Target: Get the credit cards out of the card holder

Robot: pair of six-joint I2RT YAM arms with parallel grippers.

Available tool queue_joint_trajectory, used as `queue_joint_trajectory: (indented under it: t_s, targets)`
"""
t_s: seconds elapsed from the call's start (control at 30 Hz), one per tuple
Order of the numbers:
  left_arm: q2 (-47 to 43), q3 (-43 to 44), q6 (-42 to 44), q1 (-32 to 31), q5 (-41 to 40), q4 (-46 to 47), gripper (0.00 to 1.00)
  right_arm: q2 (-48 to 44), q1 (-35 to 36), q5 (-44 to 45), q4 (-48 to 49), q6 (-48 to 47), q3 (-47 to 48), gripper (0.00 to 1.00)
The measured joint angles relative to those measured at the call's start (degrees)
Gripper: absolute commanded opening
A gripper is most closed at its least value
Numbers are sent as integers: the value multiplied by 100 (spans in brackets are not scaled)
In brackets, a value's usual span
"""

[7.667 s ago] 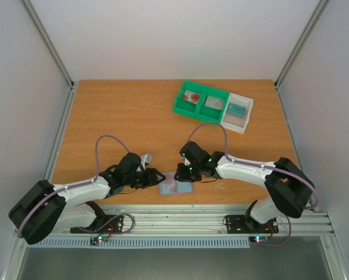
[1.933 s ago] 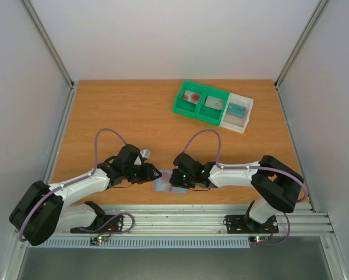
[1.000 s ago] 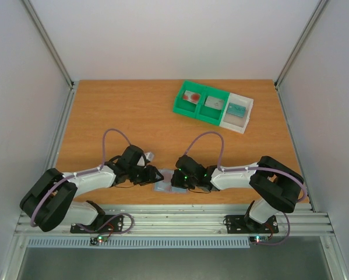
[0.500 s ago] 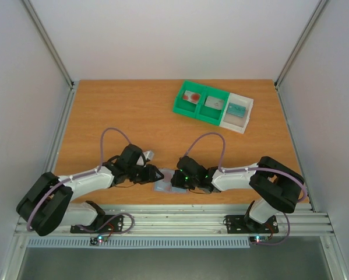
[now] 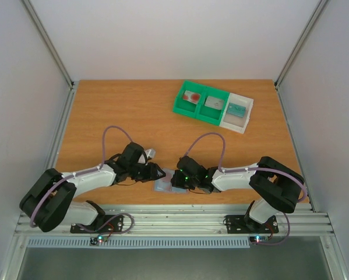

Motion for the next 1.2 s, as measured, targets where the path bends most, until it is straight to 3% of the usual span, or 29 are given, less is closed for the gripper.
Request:
queue_joint_trajectory:
  t_s: [0.63,1.03,1.2]
  targets:
    - [765,-20,-247,0,411,765,36,-31,2,9,87,-4,-66,2]
    - [1036,-155,-863,-7,894,1698,36,-605,2,122,581,-7,-772,19]
    - [1193,-168,-1034,-48,970,1888,36,-907,2,221,492,-83,-866,19]
